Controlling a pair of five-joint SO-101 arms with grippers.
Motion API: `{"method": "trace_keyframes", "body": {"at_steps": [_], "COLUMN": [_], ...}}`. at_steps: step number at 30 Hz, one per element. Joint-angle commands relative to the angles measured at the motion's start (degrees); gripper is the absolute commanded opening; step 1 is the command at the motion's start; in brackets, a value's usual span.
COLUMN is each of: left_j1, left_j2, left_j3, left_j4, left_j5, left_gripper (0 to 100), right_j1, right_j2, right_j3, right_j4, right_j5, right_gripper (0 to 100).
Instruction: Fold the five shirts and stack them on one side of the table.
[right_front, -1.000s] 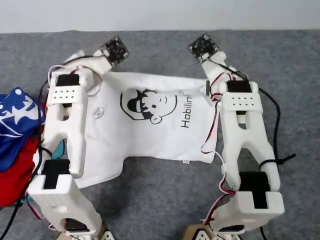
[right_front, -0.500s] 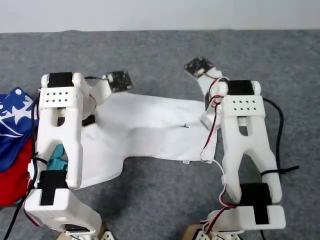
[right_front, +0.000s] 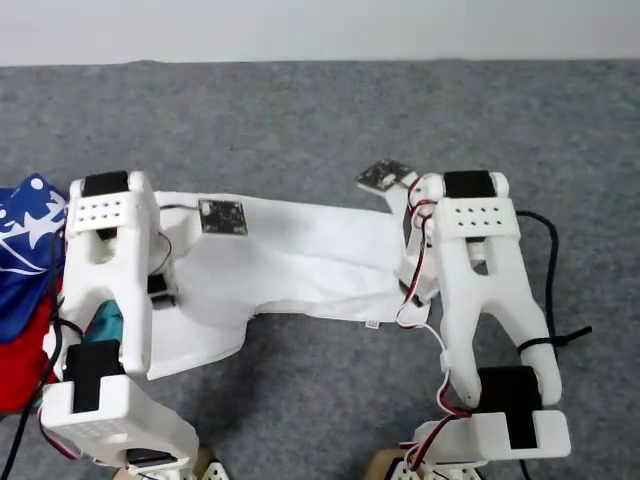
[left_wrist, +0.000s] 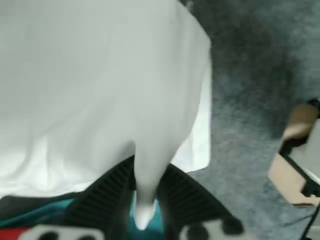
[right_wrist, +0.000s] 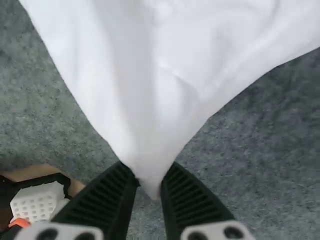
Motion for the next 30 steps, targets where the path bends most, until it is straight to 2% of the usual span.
{"method": "trace_keyframes", "body": {"at_steps": [1, 8, 11, 14, 16, 25, 30], "left_j1": [-0.35, -0.70, -0.70, -0.79, -1.41, -4.13, -3.87], "left_j2": [-2.46, -2.37, -2.46, -3.08, -3.08, -3.08, -3.08], "left_j3": [1.01, 1.19, 0.84, -0.57, -2.68, -11.38, -11.65], "left_j4": [2.02, 1.93, 1.93, 1.93, 1.93, 2.11, 2.11], "left_j5": [-1.05, -0.70, 0.53, 3.16, 5.01, 5.19, 5.19], "left_gripper": [1, 10, 10, 13, 15, 16, 16], "right_j1": [-0.66, -0.40, 0.04, 1.27, 2.15, 2.15, 1.89], "right_j2": [-2.42, -2.42, -2.95, -3.74, -4.79, -5.67, -4.97], "right_j3": [1.14, 2.64, 2.55, 0.70, -1.32, -13.19, -13.36], "right_j4": [-2.42, -4.62, -4.09, -4.00, -3.38, -0.40, -1.10], "right_j5": [0.70, 0.70, 0.44, -4.22, -5.63, -5.71, -5.80], "right_gripper": [0.9, 3.2, 13.6, 25.8, 30.4, 31.1, 31.0]}}
